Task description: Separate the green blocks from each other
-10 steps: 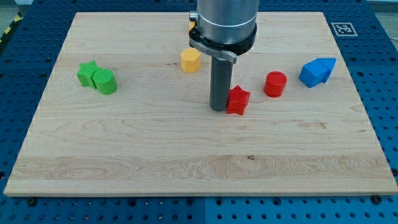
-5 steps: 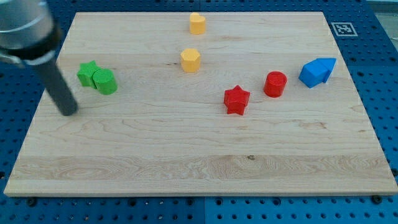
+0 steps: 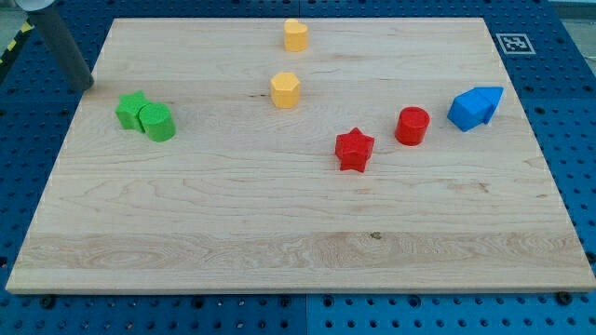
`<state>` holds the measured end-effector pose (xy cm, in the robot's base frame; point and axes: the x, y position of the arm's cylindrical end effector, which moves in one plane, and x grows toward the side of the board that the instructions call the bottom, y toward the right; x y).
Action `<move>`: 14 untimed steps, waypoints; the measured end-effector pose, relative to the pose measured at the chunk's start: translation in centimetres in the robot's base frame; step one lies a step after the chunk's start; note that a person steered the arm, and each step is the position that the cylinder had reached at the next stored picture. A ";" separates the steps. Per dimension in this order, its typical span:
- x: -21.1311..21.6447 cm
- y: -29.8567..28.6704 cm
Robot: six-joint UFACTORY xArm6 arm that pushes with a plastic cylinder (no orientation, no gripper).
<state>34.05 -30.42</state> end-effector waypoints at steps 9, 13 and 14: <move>11.2 14.1; 9.7 17.4; 7.9 17.4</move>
<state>41.97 -13.04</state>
